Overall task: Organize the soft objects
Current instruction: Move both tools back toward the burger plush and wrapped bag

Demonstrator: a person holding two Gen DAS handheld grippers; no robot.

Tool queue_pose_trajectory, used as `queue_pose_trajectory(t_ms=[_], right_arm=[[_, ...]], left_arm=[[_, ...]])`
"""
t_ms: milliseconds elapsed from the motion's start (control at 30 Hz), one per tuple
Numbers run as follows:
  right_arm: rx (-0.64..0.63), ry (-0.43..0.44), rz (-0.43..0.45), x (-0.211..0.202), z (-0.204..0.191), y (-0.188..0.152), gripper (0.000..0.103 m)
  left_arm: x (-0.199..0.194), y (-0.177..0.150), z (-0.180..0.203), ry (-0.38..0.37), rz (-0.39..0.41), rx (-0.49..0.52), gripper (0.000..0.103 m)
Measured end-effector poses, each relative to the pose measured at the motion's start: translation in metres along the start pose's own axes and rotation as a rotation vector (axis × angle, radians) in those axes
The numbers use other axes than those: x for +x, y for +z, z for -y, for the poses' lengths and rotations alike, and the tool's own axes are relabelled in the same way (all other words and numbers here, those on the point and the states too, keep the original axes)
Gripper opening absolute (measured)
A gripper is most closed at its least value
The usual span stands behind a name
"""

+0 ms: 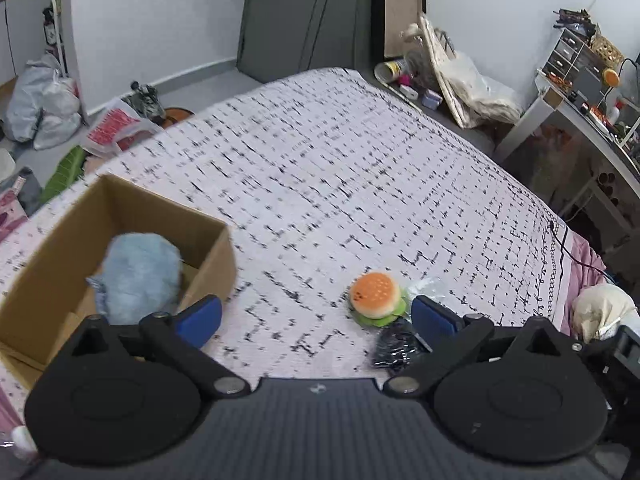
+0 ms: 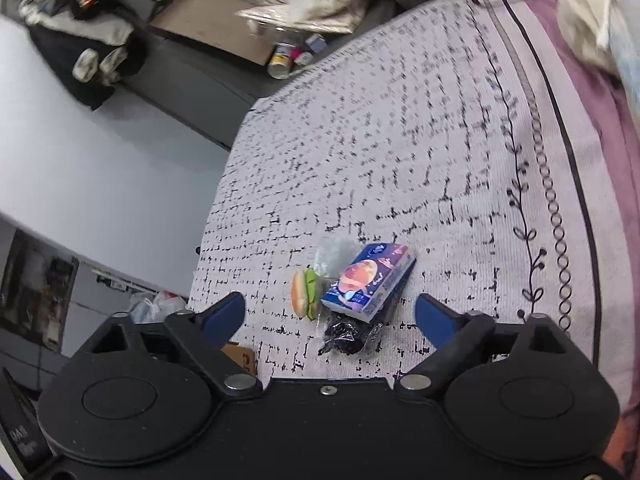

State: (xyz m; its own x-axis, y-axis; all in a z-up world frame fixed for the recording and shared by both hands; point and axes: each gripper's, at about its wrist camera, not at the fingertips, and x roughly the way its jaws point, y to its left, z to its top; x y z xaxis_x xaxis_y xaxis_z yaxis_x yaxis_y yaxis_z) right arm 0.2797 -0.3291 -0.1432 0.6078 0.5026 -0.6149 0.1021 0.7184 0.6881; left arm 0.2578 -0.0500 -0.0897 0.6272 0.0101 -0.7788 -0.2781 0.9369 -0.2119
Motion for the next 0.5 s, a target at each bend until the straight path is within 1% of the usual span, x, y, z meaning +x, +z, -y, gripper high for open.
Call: queue_pose_trajectory(t_ms=[133,300,400,500], right_arm=[[0.065,0.012,-0.025,0.015,0.010,0.003,0.082],[0.153,0.030,-0.066,0.031,0.022,0.001,0.066],[0.205,0.044,-0.091,0.040,0.030,0.001,0.064],[0.218,0.036,-0.104,0.047,0.033,0.001,0.064]], left_arm=[[0.019,0.000,0.008,-0.013,-0.023,-0.013,0.100],[0.041,0.003,0.018,-0.026,-0.044,-0.024,0.099],[0.056,0.004,0.022,-0.033,-0.064,-0.036,0.098],[0.072,0.003,0.026,-0.038,-0.083,-0.044,0.098]])
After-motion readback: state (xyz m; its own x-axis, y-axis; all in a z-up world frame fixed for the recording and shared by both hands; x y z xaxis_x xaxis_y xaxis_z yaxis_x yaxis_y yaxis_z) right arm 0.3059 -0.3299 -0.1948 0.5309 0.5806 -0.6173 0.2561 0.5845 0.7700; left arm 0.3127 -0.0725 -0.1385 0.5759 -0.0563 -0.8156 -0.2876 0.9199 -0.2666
